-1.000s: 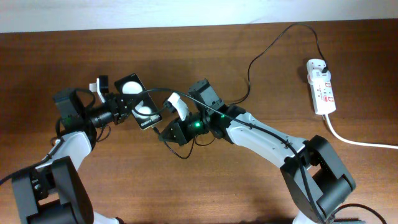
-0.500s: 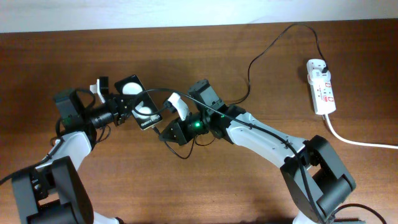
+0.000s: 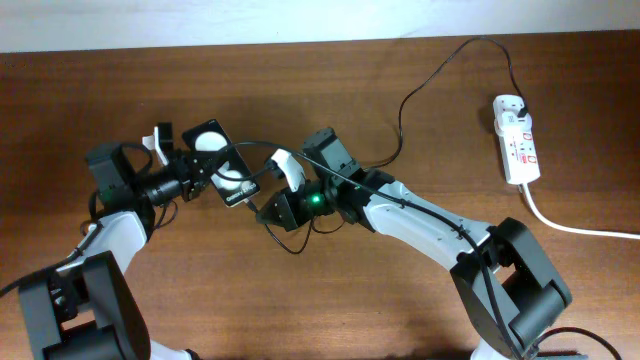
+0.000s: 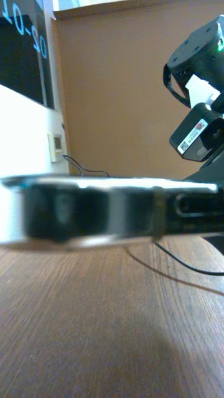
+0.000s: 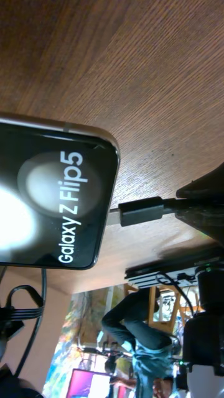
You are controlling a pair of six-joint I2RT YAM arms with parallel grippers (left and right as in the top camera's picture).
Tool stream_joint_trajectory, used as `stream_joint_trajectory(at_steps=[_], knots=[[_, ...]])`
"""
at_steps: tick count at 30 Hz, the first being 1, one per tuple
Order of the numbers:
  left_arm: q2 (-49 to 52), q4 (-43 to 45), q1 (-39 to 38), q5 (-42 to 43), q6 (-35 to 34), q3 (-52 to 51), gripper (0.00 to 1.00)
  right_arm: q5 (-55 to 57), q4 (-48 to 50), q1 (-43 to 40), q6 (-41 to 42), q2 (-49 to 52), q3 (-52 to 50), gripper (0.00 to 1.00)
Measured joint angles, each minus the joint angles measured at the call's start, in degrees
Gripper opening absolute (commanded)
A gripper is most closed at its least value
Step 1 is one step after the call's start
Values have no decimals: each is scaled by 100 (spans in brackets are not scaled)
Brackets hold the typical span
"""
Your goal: Plug charger to phone and switch on socket
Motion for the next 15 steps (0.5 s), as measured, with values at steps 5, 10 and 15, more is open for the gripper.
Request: stream_joint_trajectory(at_steps=[5,10,15], knots=[[0,50,101,-118,-42,15,0,4,472,28,492,0,-57,4],[0,57,105,-155,-42,31,0,96,551,50,756,0,-68,4],[0,72,109,-236,-44,39,0,201,662,66,791,0,-79,4]])
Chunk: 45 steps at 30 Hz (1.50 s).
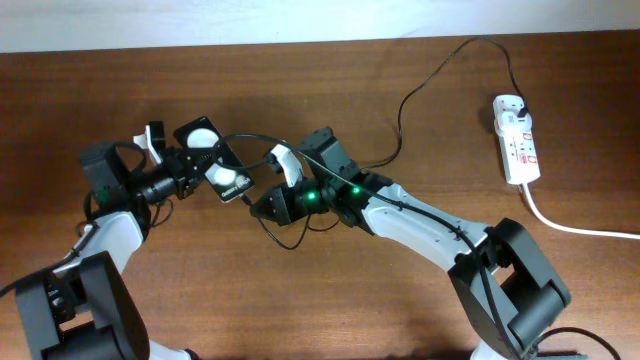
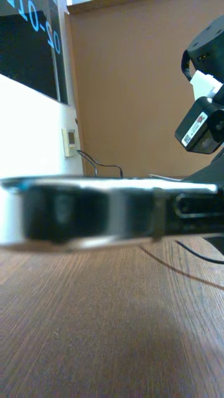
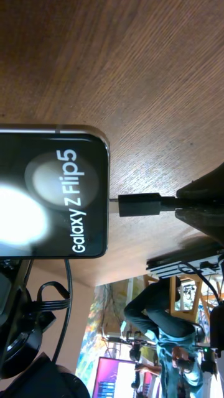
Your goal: Plug charger to phone and switch on socket
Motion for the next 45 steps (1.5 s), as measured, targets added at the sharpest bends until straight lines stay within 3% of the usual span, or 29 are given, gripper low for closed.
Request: stream_joint_trajectory(at_steps=[31,32,33,34,35,37,41,45], knots=[[0,111,61,-125,-232,199,0,498,1130,181,374,46,-160,4],[0,111,61,-129,-232,199,0,498,1158,181,376,46,-162,20],[0,114,63,-129,-232,201,0,501,1176,181,372,46,-173,49],[0,111,63,-129,-229,203,0,511,1198,181,385,46,-181,68],[0,42,50,11,-221,177,0,647,1432,177,382,57,-155,83],[15,37,-17,-2,-223,122,0,455,1390,138,415,11,-120,100],[15,-94,-138,229,4,15,0,219,986,-400,326,11,48,99],[15,-201,-168,195,503,-2,0,-33,-363,-981,-197,9,98,99]])
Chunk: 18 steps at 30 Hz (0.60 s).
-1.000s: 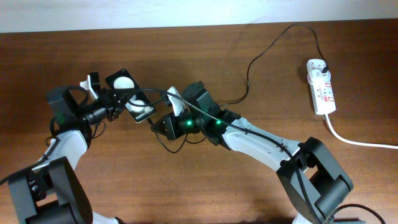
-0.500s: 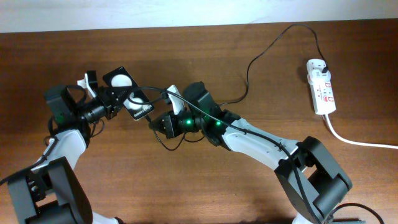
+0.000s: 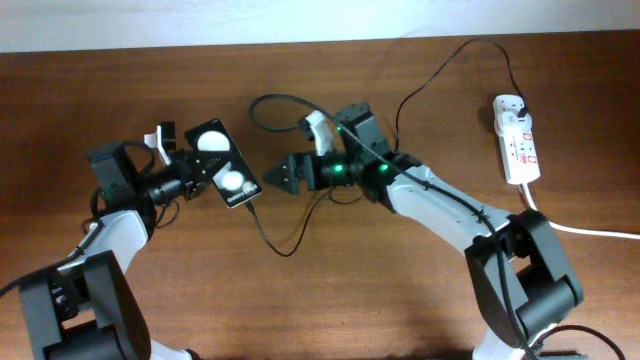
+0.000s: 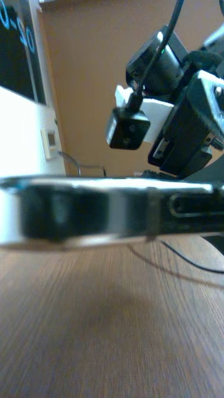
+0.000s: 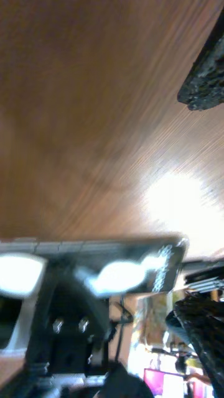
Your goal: Plug charger to phone and switch on socket
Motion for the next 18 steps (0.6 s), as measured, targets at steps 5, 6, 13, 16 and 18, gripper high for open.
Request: stream_joint_trajectory(at_steps=[5,6,13,16,18], knots=[[7,-269,-455,-586,413,-4,0,-122,-1635,-492,-708,-96,13,99],[7,-273,-645,-774,439,-7,0,-111,-2122,-662,-859,-201,11,99],[33,-2605,-1504,-2531,695,562,0,1257,-4500,-1032,-1252,-533,33,99],[59,-3713,-1991,-3569,1025,1362,0,1875,-4704,-1032,-1268,-533,31,99],[59,-3952,-2275,-4068,1233,1714,0,2061,-4706,-1032,-1274,-533,31,99]])
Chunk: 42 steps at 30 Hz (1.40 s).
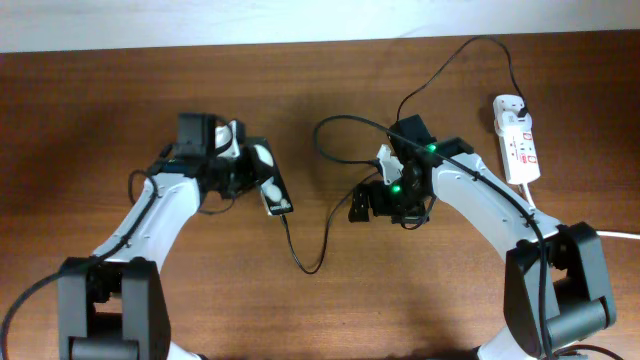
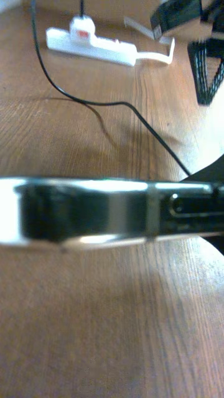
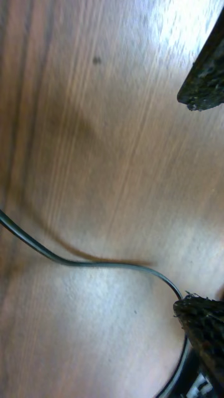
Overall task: Plug charger to phone and switch on socket
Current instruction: 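Lower the phone flat onto the table with the left gripper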
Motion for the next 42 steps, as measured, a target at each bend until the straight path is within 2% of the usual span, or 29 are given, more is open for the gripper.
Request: stream_joint_trajectory(at_steps=[4,8,9,13,18,21,25,28,32,36,40,42], knots=[[50,-380,-234,-490,186,66,0,160,0,0,-44,0,0,99],[507,-411,-299,-708,236,70,1,195,0,0,-48,0,0,99],[693,-420,-310,-741,249,70,6,205,0,0,-48,0,0,99],[955,-455,-317,-691,249,70,10,229,2,0,-63,0,0,99],[984,-452,-317,-750,284,70,20,243,26,0,-63,0,0,99],[986,-444,-317,-754,297,70,31,243,26,0,-59,0,0,99],[988,-442,-317,-787,317,70,33,243,26,0,-61,0,0,99],[1003,-442,-317,-922,328,70,49,243,26,0,-63,0,0,99],[1023,-435,-317,-1021,337,70,44,243,26,0,-63,0,0,99],[1040,-435,-317,-1038,337,70,44,243,26,0,-61,0,0,99],[1040,-426,-317,-1038,337,70,47,243,26,0,-61,0,0,99],[1040,-400,-317,-1038,334,70,52,243,26,0,-63,0,0,99]])
